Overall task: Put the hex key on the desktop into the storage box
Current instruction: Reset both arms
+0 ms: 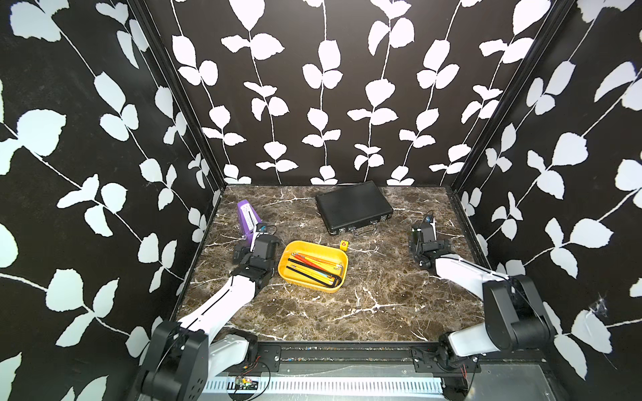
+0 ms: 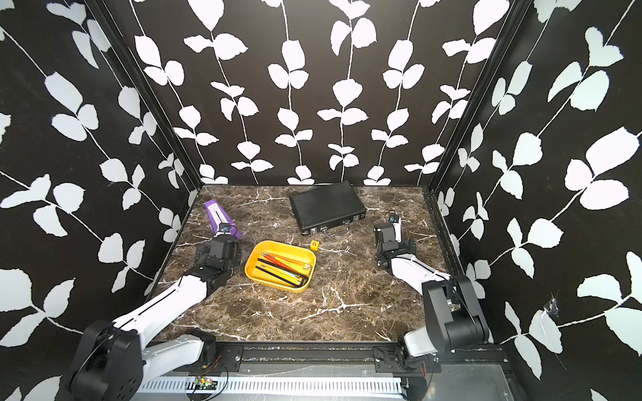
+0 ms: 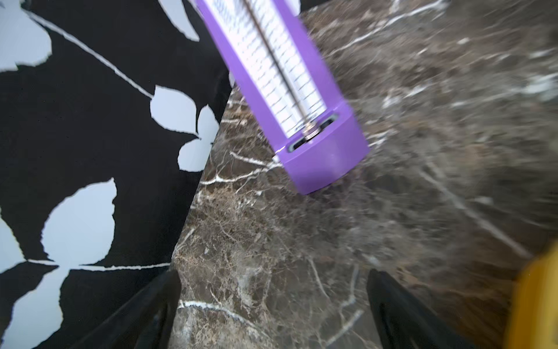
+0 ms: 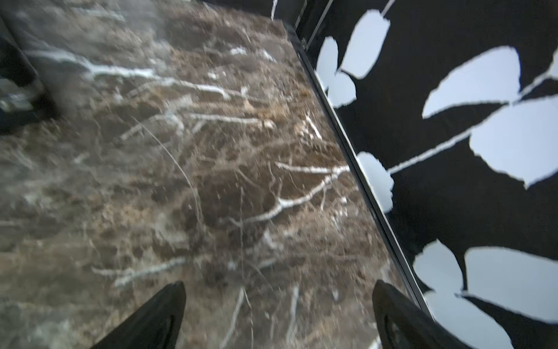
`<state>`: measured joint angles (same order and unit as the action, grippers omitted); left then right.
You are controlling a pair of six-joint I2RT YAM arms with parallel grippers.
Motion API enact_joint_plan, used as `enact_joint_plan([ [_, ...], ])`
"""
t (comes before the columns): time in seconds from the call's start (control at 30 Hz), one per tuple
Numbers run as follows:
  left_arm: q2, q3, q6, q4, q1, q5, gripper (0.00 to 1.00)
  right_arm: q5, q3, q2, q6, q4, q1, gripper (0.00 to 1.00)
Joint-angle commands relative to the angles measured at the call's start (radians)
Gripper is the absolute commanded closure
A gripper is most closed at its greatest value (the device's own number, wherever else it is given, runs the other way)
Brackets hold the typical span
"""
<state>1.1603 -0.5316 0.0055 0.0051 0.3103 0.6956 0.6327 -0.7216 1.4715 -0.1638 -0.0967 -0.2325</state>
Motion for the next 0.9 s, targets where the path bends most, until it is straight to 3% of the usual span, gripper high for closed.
enact_joint_plan([
  [0.0,0.04,0.018,0.052,0.241,-0.052,-0.069,0.01,0.002,-0.043,-0.005,0.083,-0.093,0.015,0.01],
  [0.13,0.15,0.005,0.055,0.318,-0.116,-0.128,0.01,-0.029,0.05,-0.053,0.084,-0.091,0.037,0.01],
  [0.23,0.212,0.021,0.051,0.437,-0.163,-0.178,0.01,-0.108,0.187,-0.052,0.109,-0.323,0.066,0.01],
  [0.33,0.282,0.01,0.074,0.537,-0.188,-0.234,0.01,-0.207,0.19,-0.001,0.196,-0.464,0.077,0.01],
  [0.5,0.37,0.027,0.087,0.699,-0.198,-0.334,0.01,-0.32,0.225,0.025,0.182,-0.551,0.127,0.01],
  [0.6,0.347,0.096,0.092,0.798,-0.198,-0.372,0.01,-0.291,0.325,0.012,0.139,-0.714,0.149,0.01],
  [0.67,0.354,0.143,0.099,0.88,-0.199,-0.406,0.01,-0.287,0.429,0.078,0.145,-0.994,0.153,0.01],
  [0.7,0.387,0.164,0.109,0.959,-0.198,-0.414,0.01,-0.293,0.448,0.081,0.152,-1.04,0.153,0.01],
  [0.73,0.434,0.172,0.13,1.05,-0.197,-0.414,0.01,-0.292,0.44,0.055,0.143,-0.976,0.153,0.01],
  [0.8,0.379,0.132,0.088,0.864,-0.21,-0.433,0.01,-0.275,0.379,0.052,0.124,-0.852,0.157,0.01],
  [0.87,0.414,0.144,0.09,0.958,-0.226,-0.446,0.01,-0.272,0.336,0.058,0.121,-0.778,0.16,0.01],
])
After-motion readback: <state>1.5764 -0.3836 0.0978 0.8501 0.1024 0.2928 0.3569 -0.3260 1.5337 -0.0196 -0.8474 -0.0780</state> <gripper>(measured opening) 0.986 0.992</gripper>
